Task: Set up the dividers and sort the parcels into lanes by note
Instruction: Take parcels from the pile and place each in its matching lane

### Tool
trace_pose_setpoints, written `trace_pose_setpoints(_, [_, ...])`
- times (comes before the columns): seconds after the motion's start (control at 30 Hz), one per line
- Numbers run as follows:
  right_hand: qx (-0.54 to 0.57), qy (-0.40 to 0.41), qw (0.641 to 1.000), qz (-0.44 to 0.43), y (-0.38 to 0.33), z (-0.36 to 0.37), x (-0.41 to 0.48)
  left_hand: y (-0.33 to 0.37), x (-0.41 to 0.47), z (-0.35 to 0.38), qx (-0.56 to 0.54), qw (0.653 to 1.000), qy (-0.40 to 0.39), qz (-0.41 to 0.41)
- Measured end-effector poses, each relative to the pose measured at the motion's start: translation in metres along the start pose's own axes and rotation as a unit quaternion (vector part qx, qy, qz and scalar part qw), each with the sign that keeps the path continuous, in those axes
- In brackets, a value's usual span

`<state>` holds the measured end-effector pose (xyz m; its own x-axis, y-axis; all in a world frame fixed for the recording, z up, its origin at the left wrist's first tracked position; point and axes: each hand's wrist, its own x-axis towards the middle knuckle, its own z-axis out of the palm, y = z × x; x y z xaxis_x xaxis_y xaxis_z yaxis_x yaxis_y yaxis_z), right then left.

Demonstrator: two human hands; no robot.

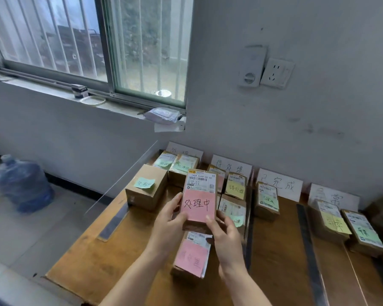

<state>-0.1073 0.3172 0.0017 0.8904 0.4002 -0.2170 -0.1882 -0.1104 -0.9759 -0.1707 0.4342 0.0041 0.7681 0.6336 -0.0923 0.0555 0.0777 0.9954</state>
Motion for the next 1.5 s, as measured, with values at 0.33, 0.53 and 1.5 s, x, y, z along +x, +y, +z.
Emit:
trace_pose_setpoints(0.33, [0.033,-0.038,0.999,0.02,-0.002,0.063,0.025,0.002,0.033,-0.055,-0.02,0.997,0.065,-0.031])
trace_pose_setpoints(0.53, [-0.007,0.008,1.0,0.014,-0.003,0.093,0.053,-0.008,0.085,-0.089,0.183,0.979,0.094,-0.003])
trace_pose_setpoints(1.5, [-0.341,0.142,0.924,0.101,0.051,0.185,0.121,-0.065,0.179,-0.161,0.623,0.755,-0.168,0.115])
